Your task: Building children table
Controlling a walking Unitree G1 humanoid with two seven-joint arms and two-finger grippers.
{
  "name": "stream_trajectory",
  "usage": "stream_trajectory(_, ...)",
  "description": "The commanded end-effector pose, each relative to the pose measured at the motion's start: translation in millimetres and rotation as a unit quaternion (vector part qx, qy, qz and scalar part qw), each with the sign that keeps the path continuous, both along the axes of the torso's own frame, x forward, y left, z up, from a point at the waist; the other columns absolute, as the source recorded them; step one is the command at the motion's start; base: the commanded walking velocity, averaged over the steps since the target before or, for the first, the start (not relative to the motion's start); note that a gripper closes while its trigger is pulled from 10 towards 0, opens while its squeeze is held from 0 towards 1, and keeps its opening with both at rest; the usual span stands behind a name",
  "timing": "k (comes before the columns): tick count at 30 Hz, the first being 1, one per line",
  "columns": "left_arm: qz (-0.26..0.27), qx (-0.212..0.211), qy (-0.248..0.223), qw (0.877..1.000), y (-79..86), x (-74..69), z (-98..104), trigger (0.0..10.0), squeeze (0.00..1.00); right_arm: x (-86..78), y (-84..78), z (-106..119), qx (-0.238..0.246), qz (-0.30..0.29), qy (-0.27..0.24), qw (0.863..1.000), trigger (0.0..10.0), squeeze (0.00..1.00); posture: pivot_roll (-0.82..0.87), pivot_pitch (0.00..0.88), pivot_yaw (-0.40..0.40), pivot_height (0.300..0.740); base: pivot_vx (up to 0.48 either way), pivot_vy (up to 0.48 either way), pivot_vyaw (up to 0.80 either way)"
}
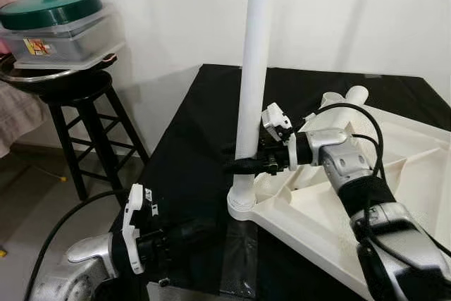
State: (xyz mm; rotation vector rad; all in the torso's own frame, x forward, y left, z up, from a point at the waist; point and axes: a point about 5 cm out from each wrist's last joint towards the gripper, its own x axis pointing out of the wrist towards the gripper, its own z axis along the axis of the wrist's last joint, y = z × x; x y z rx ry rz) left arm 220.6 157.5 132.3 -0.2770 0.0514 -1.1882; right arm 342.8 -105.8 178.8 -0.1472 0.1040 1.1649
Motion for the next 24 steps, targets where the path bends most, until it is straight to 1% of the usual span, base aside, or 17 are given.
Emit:
stream_trajectory(1,-0.005,0.0,-0.006,1.0,-0.9,-0.1,4,10.0,0.0,-18.8,2.8,-46,-0.054,-0.292,0.061,0.953,0.0,0.0,-0.02,0.005,-0.028,0.74,0.0,0.0,0.0)
stream_trajectory(2,-0.005,0.0,-0.006,1.0,0.0,1.2,4,10.0,0.0,-36.5,13.6,-50,-0.062,-0.294,0.06,0.952,0.0,0.0,-0.04,0.002,-0.004,0.74,0.0,0.0,0.0)
stream_trajectory(4,-0.005,-0.001,-0.005,1.0,1.0,2.5,4,10.0,0.0,-53.9,28.3,-52,-0.071,-0.247,0.048,0.965,0.0,0.0,-0.04,0.002,-0.004,0.74,0.0,0.0,0.0)
stream_trajectory(5,-0.005,-0.001,-0.005,1.0,1.0,2.5,4,10.0,0.0,-53.9,28.3,-52,-0.071,-0.247,0.048,0.965,0.0,0.0,-0.04,0.002,-0.004,0.74,0.0,0.0,0.0)
stream_trajectory(7,-0.016,-0.001,-0.002,1.0,-0.3,6.4,3,10.0,0.0,-37.6,25.9,-42,-0.066,-0.255,0.029,0.964,0.0,0.0,-0.06,0.0,0.001,0.74,0.0,0.0,0.0)
stream_trajectory(12,-0.018,0.0,-0.002,1.0,-0.7,7.8,3,10.0,0.0,-36.6,28.8,-39,-0.069,-0.265,0.024,0.961,0.0,0.0,-0.05,0.0,-0.003,0.74,0.0,0.0,0.0)
stream_trajectory(13,-0.013,-0.001,-0.003,1.0,-0.4,7.5,3,10.0,0.0,-38.8,30.2,-37,-0.075,-0.273,0.027,0.959,1.5,0.0,-0.05,0.0,-0.007,0.74,0.0,0.0,0.0)
stream_trajectory(14,-0.009,-0.003,-0.004,1.0,-0.1,7.4,3,10.0,0.0,-40.5,31.1,-36,-0.079,-0.279,0.029,0.957,1.5,0.0,-0.05,0.0,-0.007,0.74,0.0,0.0,0.0)
stream_trajectory(15,-0.007,-0.003,-0.005,1.0,-0.1,7.2,2,10.0,0.0,-39.3,30.6,-32,-0.069,-0.271,0.03,0.96,10.0,0.0,-0.05,0.0,-0.01,0.74,0.0,0.0,0.0)
stream_trajectory(17,-0.006,-0.003,-0.006,1.0,-0.3,7.2,2,10.0,0.0,-40.8,30.6,-26,-0.056,-0.267,0.03,0.962,10.0,0.0,-0.05,0.0,-0.01,0.74,0.0,0.0,0.0)
stream_trajectory(18,-0.007,-0.003,-0.006,1.0,-1.9,8.2,2,10.0,0.0,-36.3,30.9,-13,-0.008,-0.208,0.031,0.978,10.0,1.0,-0.06,0.0,-0.014,0.74,0.0,0.0,0.0)
stream_trajectory(19,-0.007,-0.003,-0.007,1.0,-2.3,8.5,2,10.0,0.0,-34.5,30.9,-8,0.007,-0.184,0.029,0.982,10.0,1.0,-0.06,0.0,-0.014,0.74,0.0,0.0,0.0)
stream_trajectory(20,-0.007,-0.003,-0.007,1.0,-2.3,8.5,2,10.0,0.0,-34.5,30.9,-8,0.007,-0.184,0.029,0.982,10.0,1.0,-0.06,0.0,-0.014,0.74,0.0,0.0,0.0)
stream_trajectory(21,-0.008,-0.004,-0.007,1.0,-3.1,8.8,2,10.0,0.0,-32.5,30.3,0,0.023,-0.137,0.012,0.99,10.0,1.0,-0.06,0.0,-0.014,0.74,0.0,0.0,0.0)
stream_trajectory(22,-0.008,-0.004,-0.007,1.0,-3.1,8.8,2,10.0,0.0,-32.5,30.3,0,0.023,-0.137,0.012,0.99,10.0,1.0,-0.06,0.0,-0.014,0.74,0.0,0.0,0.0)
stream_trajectory(23,-0.009,-0.005,-0.007,1.0,-3.7,9.3,1,10.0,0.0,-31.0,29.4,4,0.03,-0.109,-0.001,0.994,10.0,1.0,-0.06,0.0,-0.014,0.74,0.0,0.0,0.0)
stream_trajectory(24,-0.011,-0.006,-0.008,1.0,-4.6,9.7,1,10.0,0.0,-30.2,26.7,12,0.038,-0.031,-0.011,0.999,10.0,1.0,-0.06,0.0,-0.014,0.74,0.0,0.0,0.0)
